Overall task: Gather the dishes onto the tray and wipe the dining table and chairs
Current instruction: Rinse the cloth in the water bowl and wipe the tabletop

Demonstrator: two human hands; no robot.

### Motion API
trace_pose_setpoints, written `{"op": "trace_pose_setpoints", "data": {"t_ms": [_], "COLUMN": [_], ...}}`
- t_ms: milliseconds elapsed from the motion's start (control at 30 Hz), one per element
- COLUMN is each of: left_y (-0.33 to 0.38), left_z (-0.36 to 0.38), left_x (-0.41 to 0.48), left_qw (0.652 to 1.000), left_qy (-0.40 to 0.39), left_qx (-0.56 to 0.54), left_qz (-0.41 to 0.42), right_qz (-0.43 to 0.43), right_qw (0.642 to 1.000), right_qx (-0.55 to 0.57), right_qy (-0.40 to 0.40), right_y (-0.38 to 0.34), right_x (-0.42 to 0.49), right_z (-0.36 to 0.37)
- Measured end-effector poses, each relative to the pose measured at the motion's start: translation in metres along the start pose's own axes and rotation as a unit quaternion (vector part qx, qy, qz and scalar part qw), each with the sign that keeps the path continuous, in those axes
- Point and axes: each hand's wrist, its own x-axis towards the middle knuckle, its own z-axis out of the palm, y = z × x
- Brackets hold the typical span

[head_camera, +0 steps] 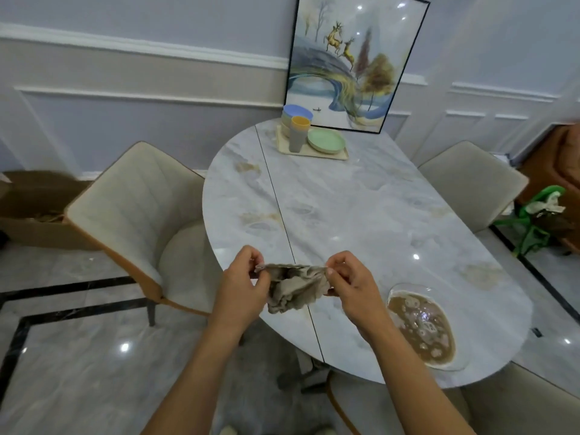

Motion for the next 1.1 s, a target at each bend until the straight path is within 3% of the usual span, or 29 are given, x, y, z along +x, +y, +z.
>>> {"op": "trace_pose_setpoints", "data": {"t_ms": [100, 200, 333, 400, 567, 667, 800, 933, 967, 1100], "left_y": [0.008, 0.008, 0.005, 0.01, 0.02, 0.011, -0.003, -0.016, -0.022, -0.054], "left_z": [-0.005, -0.006, -0.002, -0.001, -0.002, -0.004, -0.002, -0.004, -0.004, -0.009], "left_x": [0.008, 0.014, 0.014, 0.009, -0.003, -0.009, -0.012, -0.013, -0.012, -0.01], "left_qw": [0.99, 0.986, 0.998, 0.989, 0.893, 0.863, 0.881, 0.881, 0.888, 0.977], "left_qy": [0.008, -0.004, -0.039, -0.075, -0.164, -0.224, -0.168, -0.127, -0.123, -0.103], "left_qx": [-0.115, -0.125, -0.031, -0.098, -0.321, -0.37, -0.39, -0.4, -0.386, -0.142], "left_qz": [-0.085, -0.107, -0.044, -0.075, -0.27, -0.261, -0.207, -0.217, -0.216, -0.12], "right_qz": [-0.033, -0.066, -0.081, -0.048, 0.063, 0.105, 0.174, 0.226, 0.226, 0.208], "right_qw": [0.998, 0.994, 0.995, 0.998, 0.99, 0.983, 0.958, 0.937, 0.941, 0.953], "right_qx": [0.006, -0.052, -0.052, -0.022, 0.114, 0.14, 0.218, 0.258, 0.243, 0.222], "right_qy": [-0.045, -0.077, 0.001, 0.043, 0.044, 0.053, 0.065, -0.068, -0.071, 0.013], "right_y": [-0.005, -0.013, -0.019, -0.018, -0.017, -0.016, -0.007, 0.016, 0.024, 0.049], "right_x": [-0.002, -0.003, 0.002, 0.004, 0.003, 0.005, 0.001, -0.016, -0.018, -0.02], "right_z": [-0.006, -0.012, -0.011, -0.007, 0.003, 0.005, 0.012, 0.027, 0.029, 0.033]}}
